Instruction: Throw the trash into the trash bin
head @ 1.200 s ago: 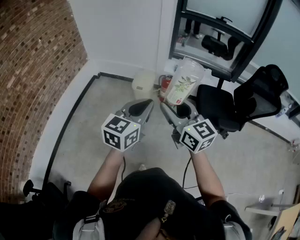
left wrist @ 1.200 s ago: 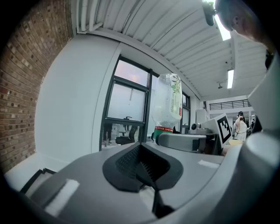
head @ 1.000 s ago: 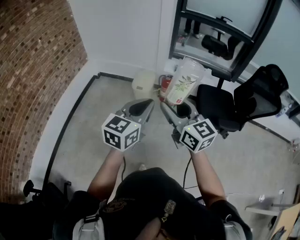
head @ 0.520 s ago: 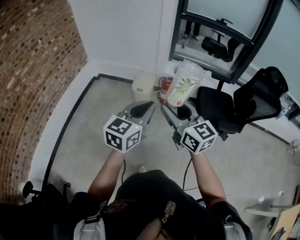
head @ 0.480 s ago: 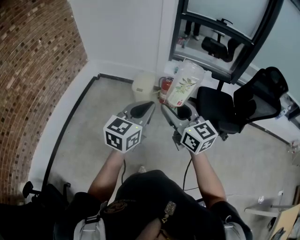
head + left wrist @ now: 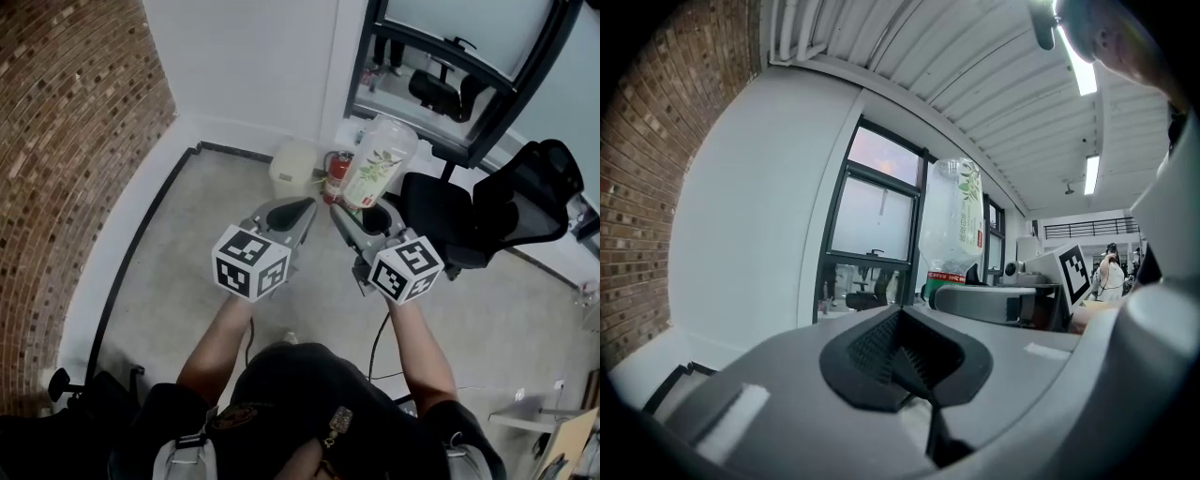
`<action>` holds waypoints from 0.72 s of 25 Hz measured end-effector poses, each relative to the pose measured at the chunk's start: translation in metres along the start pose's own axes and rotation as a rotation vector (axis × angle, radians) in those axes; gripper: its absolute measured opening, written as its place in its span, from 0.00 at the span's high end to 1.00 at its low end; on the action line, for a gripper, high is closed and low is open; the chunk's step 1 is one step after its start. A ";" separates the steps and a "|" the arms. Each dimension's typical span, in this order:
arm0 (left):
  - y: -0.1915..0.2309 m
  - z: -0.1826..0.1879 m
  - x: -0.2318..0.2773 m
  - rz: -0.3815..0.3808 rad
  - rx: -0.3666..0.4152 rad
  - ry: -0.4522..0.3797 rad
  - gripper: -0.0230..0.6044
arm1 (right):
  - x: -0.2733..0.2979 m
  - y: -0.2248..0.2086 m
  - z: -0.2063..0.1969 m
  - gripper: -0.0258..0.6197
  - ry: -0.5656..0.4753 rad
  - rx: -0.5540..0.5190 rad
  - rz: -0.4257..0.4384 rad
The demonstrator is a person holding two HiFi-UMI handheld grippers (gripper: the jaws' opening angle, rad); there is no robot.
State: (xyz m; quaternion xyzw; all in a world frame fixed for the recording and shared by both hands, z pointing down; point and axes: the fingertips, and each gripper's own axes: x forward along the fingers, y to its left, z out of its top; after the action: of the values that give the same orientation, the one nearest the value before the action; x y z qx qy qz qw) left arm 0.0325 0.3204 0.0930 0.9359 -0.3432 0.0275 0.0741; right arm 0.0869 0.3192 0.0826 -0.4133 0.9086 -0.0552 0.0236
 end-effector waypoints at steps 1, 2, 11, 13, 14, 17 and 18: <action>0.006 0.000 0.000 -0.003 -0.001 0.001 0.96 | 0.005 -0.001 0.000 0.65 0.002 -0.001 -0.005; 0.011 -0.001 0.000 -0.004 -0.003 0.004 0.96 | 0.010 -0.002 0.000 0.65 0.003 -0.001 -0.010; 0.049 -0.006 0.009 -0.003 -0.022 0.018 0.96 | 0.038 -0.017 -0.002 0.65 0.024 -0.011 -0.040; 0.054 -0.005 0.016 -0.007 -0.024 0.017 0.96 | 0.042 -0.027 -0.001 0.65 0.028 -0.011 -0.048; 0.056 -0.005 0.021 -0.007 -0.026 0.017 0.96 | 0.044 -0.033 -0.001 0.65 0.028 -0.008 -0.052; 0.065 -0.009 0.035 -0.002 -0.032 0.028 0.96 | 0.050 -0.051 -0.005 0.65 0.029 0.010 -0.057; 0.068 -0.011 0.041 0.004 -0.033 0.034 0.96 | 0.052 -0.058 -0.007 0.65 0.029 0.017 -0.054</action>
State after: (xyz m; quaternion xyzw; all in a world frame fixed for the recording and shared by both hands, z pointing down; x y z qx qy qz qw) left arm 0.0199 0.2443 0.1166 0.9333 -0.3441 0.0379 0.0952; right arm 0.0953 0.2423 0.0967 -0.4367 0.8968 -0.0695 0.0123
